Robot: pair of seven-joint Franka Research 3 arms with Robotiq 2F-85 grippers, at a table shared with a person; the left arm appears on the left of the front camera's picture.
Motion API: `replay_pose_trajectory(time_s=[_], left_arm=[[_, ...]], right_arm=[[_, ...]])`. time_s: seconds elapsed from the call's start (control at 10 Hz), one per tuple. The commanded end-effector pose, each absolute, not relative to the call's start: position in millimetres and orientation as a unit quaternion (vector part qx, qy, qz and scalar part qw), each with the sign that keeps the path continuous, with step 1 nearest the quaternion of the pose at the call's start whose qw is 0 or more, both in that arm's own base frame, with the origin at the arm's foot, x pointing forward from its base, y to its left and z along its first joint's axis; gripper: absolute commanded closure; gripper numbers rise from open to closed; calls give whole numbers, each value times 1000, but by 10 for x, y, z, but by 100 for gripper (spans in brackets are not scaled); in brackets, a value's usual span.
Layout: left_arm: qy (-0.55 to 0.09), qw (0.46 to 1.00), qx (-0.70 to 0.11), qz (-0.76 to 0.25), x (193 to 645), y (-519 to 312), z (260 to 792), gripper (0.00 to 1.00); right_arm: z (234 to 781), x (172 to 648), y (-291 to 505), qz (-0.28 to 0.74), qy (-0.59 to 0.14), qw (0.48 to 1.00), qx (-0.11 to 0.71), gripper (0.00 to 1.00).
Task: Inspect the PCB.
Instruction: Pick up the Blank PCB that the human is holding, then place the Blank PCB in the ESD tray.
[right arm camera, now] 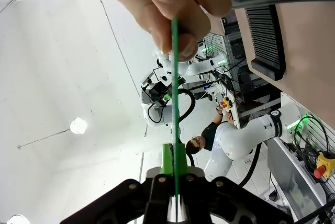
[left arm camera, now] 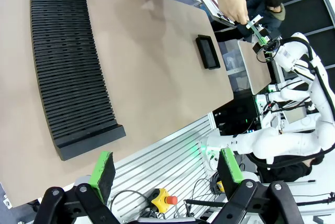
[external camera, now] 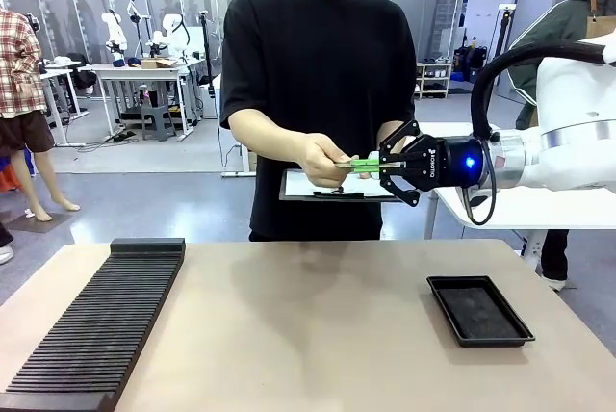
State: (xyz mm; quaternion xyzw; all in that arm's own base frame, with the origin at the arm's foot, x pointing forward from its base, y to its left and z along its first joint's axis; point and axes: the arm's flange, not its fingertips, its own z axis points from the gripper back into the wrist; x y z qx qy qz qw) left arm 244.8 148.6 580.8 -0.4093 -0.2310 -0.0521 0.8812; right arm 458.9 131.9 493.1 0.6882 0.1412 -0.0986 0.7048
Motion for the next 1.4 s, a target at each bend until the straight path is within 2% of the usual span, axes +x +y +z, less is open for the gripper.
replay_pose_trajectory(time_s=[0.0, 1.3], left_arm=[[-226, 886, -402, -51, 2443, 1483, 5815, 0], [-226, 886, -402, -51, 2443, 1483, 5815, 0]], right_arm=[[4962, 4579, 1333, -97, 139, 706, 687, 100], [4962, 4579, 1333, -97, 139, 706, 687, 100]])
